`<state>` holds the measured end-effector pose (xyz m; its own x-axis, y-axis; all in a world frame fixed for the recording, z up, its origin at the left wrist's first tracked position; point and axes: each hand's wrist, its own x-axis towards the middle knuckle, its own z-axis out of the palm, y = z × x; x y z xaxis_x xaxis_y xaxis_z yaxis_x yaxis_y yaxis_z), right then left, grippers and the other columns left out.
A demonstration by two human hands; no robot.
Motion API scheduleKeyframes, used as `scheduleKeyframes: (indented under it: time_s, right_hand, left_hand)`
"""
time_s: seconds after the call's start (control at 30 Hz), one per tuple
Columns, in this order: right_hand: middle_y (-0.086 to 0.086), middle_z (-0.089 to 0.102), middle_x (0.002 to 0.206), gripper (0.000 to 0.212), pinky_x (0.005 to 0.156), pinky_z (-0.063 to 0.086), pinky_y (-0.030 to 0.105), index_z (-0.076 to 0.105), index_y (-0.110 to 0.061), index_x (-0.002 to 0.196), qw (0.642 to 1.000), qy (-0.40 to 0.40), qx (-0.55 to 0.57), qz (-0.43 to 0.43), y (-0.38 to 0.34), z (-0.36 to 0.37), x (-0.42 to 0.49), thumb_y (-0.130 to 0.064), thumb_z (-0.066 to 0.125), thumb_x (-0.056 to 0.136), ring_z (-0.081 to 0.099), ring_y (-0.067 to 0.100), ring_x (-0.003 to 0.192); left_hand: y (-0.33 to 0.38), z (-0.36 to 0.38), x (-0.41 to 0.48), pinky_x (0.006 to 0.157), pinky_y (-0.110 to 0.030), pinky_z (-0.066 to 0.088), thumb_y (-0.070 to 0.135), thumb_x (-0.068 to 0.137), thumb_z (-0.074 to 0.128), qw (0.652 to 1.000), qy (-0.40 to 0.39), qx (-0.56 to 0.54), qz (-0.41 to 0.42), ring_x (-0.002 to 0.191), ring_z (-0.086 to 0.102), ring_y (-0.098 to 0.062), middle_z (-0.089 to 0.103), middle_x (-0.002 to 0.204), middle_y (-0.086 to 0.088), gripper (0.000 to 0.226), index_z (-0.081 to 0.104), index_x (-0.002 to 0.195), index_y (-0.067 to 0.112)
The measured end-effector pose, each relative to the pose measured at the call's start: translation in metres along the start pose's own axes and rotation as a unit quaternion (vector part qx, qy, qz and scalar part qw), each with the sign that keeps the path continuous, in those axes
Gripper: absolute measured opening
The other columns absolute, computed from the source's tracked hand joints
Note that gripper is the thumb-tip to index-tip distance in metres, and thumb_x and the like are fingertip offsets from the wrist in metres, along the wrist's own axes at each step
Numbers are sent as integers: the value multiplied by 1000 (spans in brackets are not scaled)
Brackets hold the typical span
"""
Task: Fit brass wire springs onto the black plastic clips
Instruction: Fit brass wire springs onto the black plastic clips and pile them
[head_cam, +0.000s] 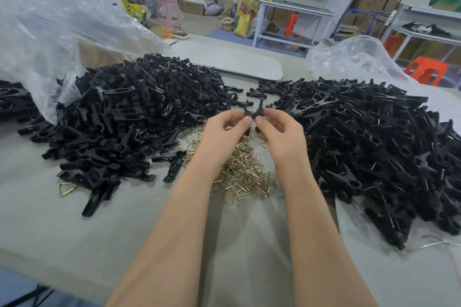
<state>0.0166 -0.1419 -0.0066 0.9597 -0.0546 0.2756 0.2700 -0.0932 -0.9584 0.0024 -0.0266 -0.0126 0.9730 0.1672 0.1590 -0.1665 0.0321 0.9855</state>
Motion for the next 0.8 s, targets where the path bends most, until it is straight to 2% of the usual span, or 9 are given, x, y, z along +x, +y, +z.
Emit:
scheduleKeyframes:
  time_s: [0.1, 0.17, 0.23, 0.37, 0.5, 0.57, 0.67, 0.73, 0.8]
  right_hand:
    - [-16, 51, 52, 22, 55, 41, 18, 61, -35, 87, 1000, 11, -17, -18, 0, -1, -2, -13, 63, 90, 45, -1, 49]
    - [-11, 50, 51, 20, 48, 36, 21, 62, -32, 90, 1000, 2, 6, -2, -2, -1, -3, -12, 60, 92, 41, 4, 46]
    - [-5, 60, 59, 21, 48, 41, 19, 61, -28, 93, 998, -6, 51, 27, -4, 0, -3, -8, 55, 94, 49, 5, 48]
    - [0, 66, 78, 13, 60, 52, 20, 61, -21, 93, 996, -12, 77, 47, -6, 1, -2, -13, 51, 96, 61, 9, 67]
    - [1, 66, 92, 21, 79, 54, 27, 49, -26, 101, 1000, -15, -25, 11, 1, 0, -3, -10, 59, 91, 65, 8, 82]
    - [-7, 62, 96, 28, 86, 52, 24, 47, -24, 108, 999, -12, -39, 6, 1, 0, -3, -11, 63, 89, 63, 6, 93]
    - [-8, 63, 98, 24, 89, 51, 20, 54, -19, 108, 997, -27, -70, -12, 0, 1, -2, -7, 63, 89, 62, 3, 96]
    - [-6, 65, 99, 22, 93, 51, 26, 60, -17, 108, 996, -27, -80, -17, -1, 1, -2, -5, 61, 89, 63, 7, 97]
    - [2, 67, 105, 26, 95, 51, 33, 64, -10, 115, 996, -19, -86, -15, -2, 2, -1, -6, 62, 89, 64, 13, 100]
  left_hand:
    - [-4, 0, 3, 70, -15, 53, 20, 91, 63, 999, 19, -30, -20, 69, 60, 5, 64, 87, 4, 14, 64, 104, 16]
    - [-5, 0, 5, 73, -20, 53, 19, 91, 63, 998, 27, -45, -36, 69, 59, 2, 62, 83, 6, 15, 64, 105, 15]
    - [-6, 0, 6, 72, -21, 52, 18, 91, 63, 998, 26, -51, -41, 67, 58, 2, 61, 79, 7, 11, 64, 102, 16]
    - [-7, -1, 6, 69, -18, 51, 19, 91, 63, 998, 24, -45, -38, 67, 59, 4, 63, 82, 7, 14, 64, 104, 16]
    - [-5, -1, 4, 74, -20, 51, 22, 90, 64, 999, 25, -15, -36, 77, 60, -3, 65, 93, 2, 23, 64, 111, 13]
    - [-4, -1, 3, 73, -18, 49, 23, 90, 63, 999, 23, 6, -29, 79, 59, -3, 66, 98, 0, 19, 64, 108, 17]
    - [-3, -1, 2, 64, -12, 46, 22, 91, 63, 1000, 21, 14, -17, 74, 59, 2, 67, 97, 1, 15, 65, 106, 20]
    - [-2, -2, 2, 60, -9, 44, 21, 91, 63, 1000, 15, 22, -5, 68, 57, 7, 66, 90, 4, 8, 67, 96, 25]
    - [-1, -2, 1, 59, -8, 42, 20, 90, 63, 999, 13, 34, 10, 62, 55, 9, 65, 81, 10, 16, 65, 83, 35]
